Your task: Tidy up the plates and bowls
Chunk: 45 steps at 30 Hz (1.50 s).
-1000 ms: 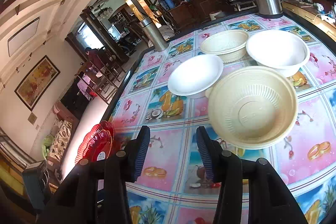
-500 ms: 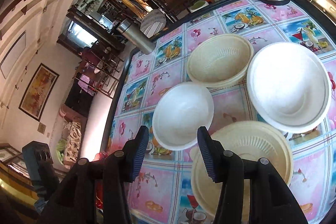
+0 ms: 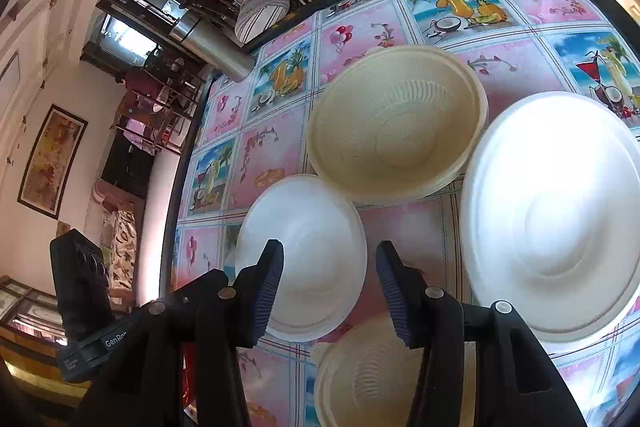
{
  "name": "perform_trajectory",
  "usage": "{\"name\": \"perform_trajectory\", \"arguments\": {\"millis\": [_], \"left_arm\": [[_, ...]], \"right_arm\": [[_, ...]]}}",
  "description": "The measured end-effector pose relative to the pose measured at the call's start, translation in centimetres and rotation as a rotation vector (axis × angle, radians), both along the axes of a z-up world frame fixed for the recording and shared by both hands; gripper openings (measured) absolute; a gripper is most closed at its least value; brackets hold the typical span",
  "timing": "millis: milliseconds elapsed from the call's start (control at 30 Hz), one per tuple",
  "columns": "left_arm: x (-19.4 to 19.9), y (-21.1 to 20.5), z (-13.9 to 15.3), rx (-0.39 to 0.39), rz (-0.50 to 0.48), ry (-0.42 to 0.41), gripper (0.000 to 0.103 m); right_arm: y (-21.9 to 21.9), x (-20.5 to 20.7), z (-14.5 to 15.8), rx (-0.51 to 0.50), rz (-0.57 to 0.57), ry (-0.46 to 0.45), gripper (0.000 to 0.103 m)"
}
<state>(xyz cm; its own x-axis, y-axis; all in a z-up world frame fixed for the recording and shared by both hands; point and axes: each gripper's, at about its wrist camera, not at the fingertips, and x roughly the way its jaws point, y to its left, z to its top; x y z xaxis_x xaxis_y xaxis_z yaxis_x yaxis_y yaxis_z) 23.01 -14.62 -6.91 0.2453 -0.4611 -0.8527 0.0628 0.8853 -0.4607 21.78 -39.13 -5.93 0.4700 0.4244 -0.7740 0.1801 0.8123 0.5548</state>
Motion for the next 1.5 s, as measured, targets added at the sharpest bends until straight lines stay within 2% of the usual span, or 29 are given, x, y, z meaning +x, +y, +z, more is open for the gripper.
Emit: {"name": "perform_trajectory", "arguments": {"millis": [67, 400, 667, 867, 1000, 1067, 1233, 1433, 1500], "left_arm": [[0.1, -0.3, 0.2, 0.008, 0.004, -0.011, 0.062], [0.8, -0.9, -0.5, 0.008, -0.003, 0.017, 0.062], [0.8, -1.4, 0.0, 0.001, -0.012, -0.011, 0.061], [0.8, -1.6, -0.2, 0.013, -0.020, -0.011, 0.061], [1.0, -1.5, -0.6, 0.018, -0.011, -0.005, 0.061], [1.1, -1.4, -0.6, 0.017, -0.007, -0.005, 0.059], [1.0, -1.7, -0.9, 0.026, -0.022, -0.006, 0.034], [0.9, -1.7, -0.9, 0.032, -0.020, -0.014, 0.027], [0.9, -1.6, -1.0, 0.031, -0.019, -0.011, 0.027]], "right_arm": [[-0.7, 0.1, -0.8, 0.047, -0.019, 0.019, 0.051], [-0.9, 1.0, -2.8, 0.113, -0.024, 0.053, 0.051], [-0.4, 1.2, -3.4, 0.121, -0.022, 0.067, 0.048], [-0.3, 1.2, -3.4, 0.119, -0.028, 0.070, 0.040], [-0.5, 1.3, -3.5, 0.118, -0.041, 0.073, 0.039], [-0.6, 1.3, -3.5, 0.123, -0.046, 0.071, 0.038], [-0.7, 1.0, -3.6, 0.124, -0.055, 0.074, 0.035], [-0.8, 1.0, -3.8, 0.125, -0.057, 0.076, 0.034], [-0.8, 0.9, -3.8, 0.119, -0.060, 0.077, 0.031]]}}
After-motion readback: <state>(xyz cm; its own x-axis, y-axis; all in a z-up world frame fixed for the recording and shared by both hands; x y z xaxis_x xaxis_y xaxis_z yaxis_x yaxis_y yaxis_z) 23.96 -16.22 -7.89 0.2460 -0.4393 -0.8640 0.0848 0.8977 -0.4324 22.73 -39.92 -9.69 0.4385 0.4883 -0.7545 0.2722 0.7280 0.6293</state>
